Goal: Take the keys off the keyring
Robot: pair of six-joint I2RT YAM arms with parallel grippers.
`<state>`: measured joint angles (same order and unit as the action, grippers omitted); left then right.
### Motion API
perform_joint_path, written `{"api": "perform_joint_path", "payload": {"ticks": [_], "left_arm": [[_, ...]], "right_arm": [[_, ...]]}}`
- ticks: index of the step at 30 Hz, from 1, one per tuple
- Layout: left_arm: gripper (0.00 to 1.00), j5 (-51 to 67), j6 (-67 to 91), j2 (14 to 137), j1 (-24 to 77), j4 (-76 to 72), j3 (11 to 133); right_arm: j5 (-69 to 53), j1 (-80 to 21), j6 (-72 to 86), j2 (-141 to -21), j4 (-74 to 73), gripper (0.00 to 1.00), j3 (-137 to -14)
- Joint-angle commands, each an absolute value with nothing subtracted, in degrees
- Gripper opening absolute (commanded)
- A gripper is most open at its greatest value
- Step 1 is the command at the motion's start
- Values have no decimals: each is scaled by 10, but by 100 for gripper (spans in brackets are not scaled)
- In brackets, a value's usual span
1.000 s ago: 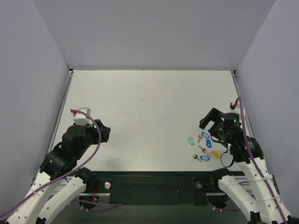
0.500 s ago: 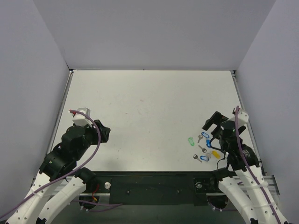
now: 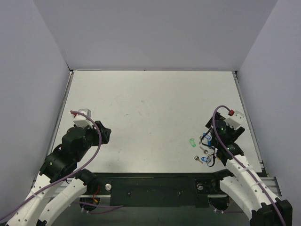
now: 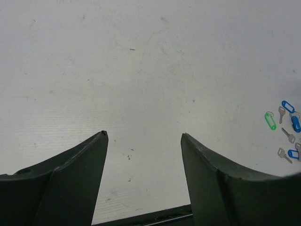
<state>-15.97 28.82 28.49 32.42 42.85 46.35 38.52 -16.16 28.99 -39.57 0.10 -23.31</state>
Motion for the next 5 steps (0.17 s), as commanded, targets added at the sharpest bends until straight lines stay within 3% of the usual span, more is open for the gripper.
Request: {"api": "perform_joint_path", "payload": {"ticks": [1, 5], "left_arm": [[73, -149, 277, 283, 315, 395, 464], [73, -140, 275, 284, 308, 392, 464]], "right_arm": [[459, -156, 252, -459, 97, 100, -223], [510, -151, 263, -512, 88, 100, -238]]}}
